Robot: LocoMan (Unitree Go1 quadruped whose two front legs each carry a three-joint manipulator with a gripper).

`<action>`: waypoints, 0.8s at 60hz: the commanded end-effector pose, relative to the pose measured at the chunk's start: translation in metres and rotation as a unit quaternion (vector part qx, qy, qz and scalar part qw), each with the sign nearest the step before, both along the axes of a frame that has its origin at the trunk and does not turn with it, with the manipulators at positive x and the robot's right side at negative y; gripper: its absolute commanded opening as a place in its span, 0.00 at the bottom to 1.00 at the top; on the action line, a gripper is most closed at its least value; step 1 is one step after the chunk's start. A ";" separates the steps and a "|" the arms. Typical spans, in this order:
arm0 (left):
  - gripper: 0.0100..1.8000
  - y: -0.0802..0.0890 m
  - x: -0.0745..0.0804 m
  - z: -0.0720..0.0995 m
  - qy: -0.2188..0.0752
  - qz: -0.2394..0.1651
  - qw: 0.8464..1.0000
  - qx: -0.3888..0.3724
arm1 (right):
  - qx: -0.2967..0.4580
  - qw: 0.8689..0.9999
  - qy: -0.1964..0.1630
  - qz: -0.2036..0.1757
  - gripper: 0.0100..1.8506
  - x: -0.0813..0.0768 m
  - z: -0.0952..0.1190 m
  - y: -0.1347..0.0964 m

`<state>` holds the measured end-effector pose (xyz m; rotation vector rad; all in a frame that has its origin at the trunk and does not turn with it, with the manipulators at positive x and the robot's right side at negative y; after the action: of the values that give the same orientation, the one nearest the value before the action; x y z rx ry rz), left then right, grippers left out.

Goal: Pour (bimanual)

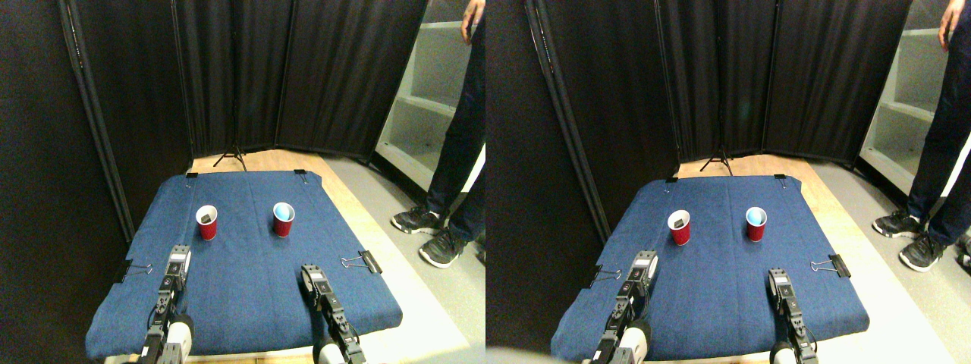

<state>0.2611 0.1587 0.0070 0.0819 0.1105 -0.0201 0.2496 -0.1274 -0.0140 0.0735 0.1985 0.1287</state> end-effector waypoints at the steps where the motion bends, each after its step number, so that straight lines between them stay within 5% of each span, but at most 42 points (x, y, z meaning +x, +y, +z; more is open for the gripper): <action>1: 0.18 -0.001 0.001 0.004 -0.014 -0.003 1.000 -0.002 | -0.004 1.000 -0.012 0.002 0.39 0.001 0.003 0.001; 17: 0.18 0.000 0.002 0.006 0.005 -0.019 0.999 0.026 | -0.008 1.000 -0.014 0.008 0.40 0.000 0.005 0.002; 20: 0.32 0.002 0.002 0.005 0.015 -0.025 0.998 0.052 | -0.006 1.000 -0.015 0.008 0.39 -0.001 0.005 0.003; 26: 0.44 0.004 0.002 0.005 0.008 -0.041 0.997 0.064 | 0.009 1.000 -0.024 0.010 0.38 -0.001 0.006 0.004; 41: 0.37 0.004 0.009 0.019 -0.026 -0.054 0.998 0.015 | 0.023 0.998 -0.063 0.010 0.35 0.006 0.022 0.008; 48: 0.42 0.004 0.012 0.030 -0.027 -0.057 0.998 -0.013 | 0.050 0.996 -0.072 0.005 0.36 0.009 0.035 0.011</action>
<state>0.2716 0.1651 0.0228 0.0697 0.1002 -0.1100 0.2550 -0.1195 0.0021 0.1388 0.1122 0.1591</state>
